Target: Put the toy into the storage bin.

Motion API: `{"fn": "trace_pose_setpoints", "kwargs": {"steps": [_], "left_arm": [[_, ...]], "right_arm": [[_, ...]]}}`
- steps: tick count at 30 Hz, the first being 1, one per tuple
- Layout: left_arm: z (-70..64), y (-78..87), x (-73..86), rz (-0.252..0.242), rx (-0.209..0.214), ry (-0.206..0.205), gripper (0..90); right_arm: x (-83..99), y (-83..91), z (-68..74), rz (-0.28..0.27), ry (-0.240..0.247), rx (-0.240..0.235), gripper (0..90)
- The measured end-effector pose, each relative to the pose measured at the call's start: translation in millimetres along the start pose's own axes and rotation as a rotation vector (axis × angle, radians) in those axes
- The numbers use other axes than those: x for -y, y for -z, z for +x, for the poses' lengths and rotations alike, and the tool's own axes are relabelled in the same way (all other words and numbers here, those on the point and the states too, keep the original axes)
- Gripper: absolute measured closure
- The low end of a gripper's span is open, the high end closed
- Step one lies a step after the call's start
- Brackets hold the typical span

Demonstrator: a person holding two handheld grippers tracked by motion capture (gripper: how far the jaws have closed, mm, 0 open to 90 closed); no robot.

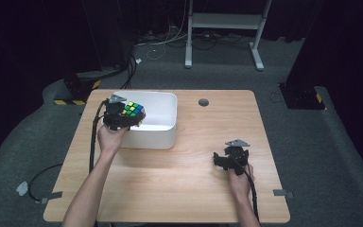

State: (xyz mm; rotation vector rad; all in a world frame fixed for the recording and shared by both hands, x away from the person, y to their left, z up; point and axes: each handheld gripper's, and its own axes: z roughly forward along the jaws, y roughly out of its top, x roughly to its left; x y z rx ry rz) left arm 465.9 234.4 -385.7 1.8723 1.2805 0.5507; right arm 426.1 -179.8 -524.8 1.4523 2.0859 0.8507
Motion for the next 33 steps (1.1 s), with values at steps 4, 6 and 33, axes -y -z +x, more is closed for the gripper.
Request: {"fn": "trace_pose_setpoints", "kwargs": {"steps": [4,6,33], "left_arm": [[1.0,1.8,3.9,-0.008,0.001,0.007,33.6],[0.9,2.3,5.7,-0.01,0.001,0.006,33.6],[-4.6,13.1,17.1,-0.019,-0.011,-0.017,33.5]], "right_arm": [[0.0,0.0,0.0,0.0,0.0,0.0,13.8],[0.0,0.0,0.0,0.0,0.0,0.0,13.9],[0.1,0.0,0.1,0.0,0.001,0.0,13.8]]}}
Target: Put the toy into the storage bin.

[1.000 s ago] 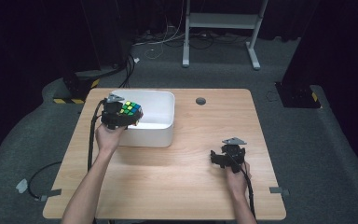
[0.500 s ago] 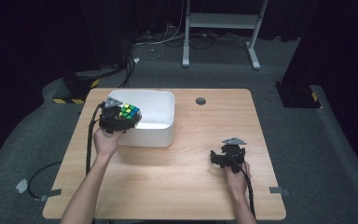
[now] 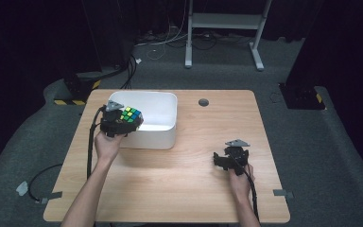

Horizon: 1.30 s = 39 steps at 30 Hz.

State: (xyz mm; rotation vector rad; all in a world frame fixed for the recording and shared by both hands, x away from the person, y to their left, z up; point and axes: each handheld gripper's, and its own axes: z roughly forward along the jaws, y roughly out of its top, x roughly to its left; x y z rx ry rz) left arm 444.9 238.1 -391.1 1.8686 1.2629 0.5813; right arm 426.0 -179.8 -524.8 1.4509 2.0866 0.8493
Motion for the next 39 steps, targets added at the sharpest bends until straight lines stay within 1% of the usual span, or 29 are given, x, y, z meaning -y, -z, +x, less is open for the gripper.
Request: {"fn": "trace_pose_setpoints", "kwargs": {"steps": [8,12,13,18,19,21,22,25,27,29,30,31,33,34,35,38,39], "left_arm": [[0.5,-0.7,0.4,0.003,-0.003,0.001,33.4],[0.1,-2.6,1.0,0.017,-0.01,0.001,33.3],[0.0,-2.9,1.1,0.019,-0.006,-0.005,33.0],[-0.8,-3.7,1.3,0.019,-0.004,-0.004,32.5],[-0.8,-2.8,1.3,0.005,-0.002,-0.003,32.8],[-1.3,-0.8,0.5,-0.006,-0.002,0.002,32.4],[-1.8,1.3,-0.5,-0.013,-0.008,-0.004,31.0],[-1.2,3.6,-0.7,-0.019,-0.008,-0.006,30.0],[0.0,5.7,-0.5,-0.024,-0.008,0.003,28.4],[0.4,6.5,-0.4,-0.024,-0.008,0.002,28.2],[-1.3,5.1,0.0,-0.05,-0.009,0.031,27.8],[1.1,8.3,-0.5,-0.029,-0.004,0.006,27.6],[1.2,9.3,-0.6,-0.032,-0.003,0.008,27.4],[-0.5,8.8,-0.2,-0.059,-0.007,0.031,27.3],[1.5,13.1,-0.5,-0.043,0.0,0.007,27.1],[1.9,17.1,-0.1,-0.055,0.002,0.009,26.8],[0.5,16.9,0.4,-0.077,0.002,0.034,26.7]], "right_arm": [[0.0,0.0,0.0,0.0,0.0,0.0,13.8],[0.0,0.1,0.3,0.001,-0.004,0.0,13.8],[0.0,0.0,0.1,0.0,0.0,0.0,13.8],[0.1,0.1,0.3,0.001,-0.004,0.0,13.8],[0.0,0.0,0.0,0.0,0.0,0.0,13.8],[0.0,0.0,0.1,0.0,0.0,0.0,13.8],[0.0,0.1,0.4,0.001,-0.002,-0.002,13.7],[0.1,0.1,0.4,0.001,0.0,-0.003,13.7],[0.0,0.1,0.5,0.001,0.0,-0.005,13.6],[0.0,0.1,0.6,0.002,0.001,-0.005,13.7],[0.0,0.1,0.6,0.002,0.001,-0.005,13.6],[0.0,0.1,0.6,0.001,0.001,-0.005,13.6],[0.0,0.1,0.6,0.002,0.001,-0.005,13.6],[0.0,0.1,0.6,0.001,0.001,-0.005,13.6],[0.0,0.1,0.6,0.001,0.001,-0.005,13.6],[0.0,0.1,0.6,0.001,0.001,-0.005,13.7],[0.0,0.1,0.6,0.002,0.001,-0.005,13.7]]}}
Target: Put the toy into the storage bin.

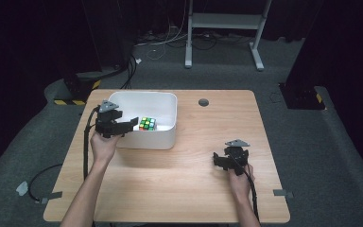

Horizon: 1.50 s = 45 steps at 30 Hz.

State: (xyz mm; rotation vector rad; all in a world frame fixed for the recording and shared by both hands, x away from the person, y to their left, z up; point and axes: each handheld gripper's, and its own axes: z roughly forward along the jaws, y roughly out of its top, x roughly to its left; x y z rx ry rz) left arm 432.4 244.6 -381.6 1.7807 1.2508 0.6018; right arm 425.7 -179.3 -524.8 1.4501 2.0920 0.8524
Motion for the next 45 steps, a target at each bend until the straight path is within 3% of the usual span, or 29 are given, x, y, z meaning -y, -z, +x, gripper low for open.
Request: {"fn": "trace_pose_setpoints", "kwargs": {"steps": [2,25,45], "left_arm": [[2.7,4.2,0.1,0.016,0.004,-0.021,26.8],[9.9,25.1,11.9,-0.02,-0.002,-0.003,26.8],[9.7,33.4,19.6,-0.033,0.007,-0.001,26.8]], "right_arm": [[0.0,0.0,0.0,0.0,0.0,0.0,13.7],[0.0,0.0,0.1,0.0,0.0,0.0,13.7],[0.1,0.1,0.2,0.0,0.0,0.0,13.7]]}}
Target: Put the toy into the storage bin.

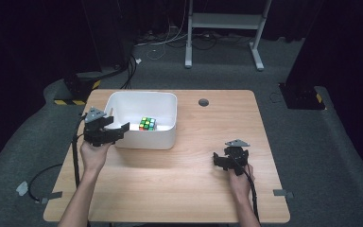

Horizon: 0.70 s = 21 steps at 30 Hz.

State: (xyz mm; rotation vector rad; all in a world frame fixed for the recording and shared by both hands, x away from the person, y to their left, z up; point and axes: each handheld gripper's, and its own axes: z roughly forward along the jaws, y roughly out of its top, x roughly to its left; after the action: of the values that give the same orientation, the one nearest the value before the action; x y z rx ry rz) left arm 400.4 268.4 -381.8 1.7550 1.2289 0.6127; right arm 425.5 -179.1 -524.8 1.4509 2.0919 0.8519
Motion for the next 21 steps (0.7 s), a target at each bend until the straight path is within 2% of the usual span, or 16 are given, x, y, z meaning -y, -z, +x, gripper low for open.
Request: {"fn": "trace_pose_setpoints", "kwargs": {"steps": [21], "left_arm": [[2.4,9.8,9.7,-0.012,0.007,0.019,26.9]], "right_arm": [[0.1,0.1,0.1,0.0,0.0,0.0,13.7]]}}
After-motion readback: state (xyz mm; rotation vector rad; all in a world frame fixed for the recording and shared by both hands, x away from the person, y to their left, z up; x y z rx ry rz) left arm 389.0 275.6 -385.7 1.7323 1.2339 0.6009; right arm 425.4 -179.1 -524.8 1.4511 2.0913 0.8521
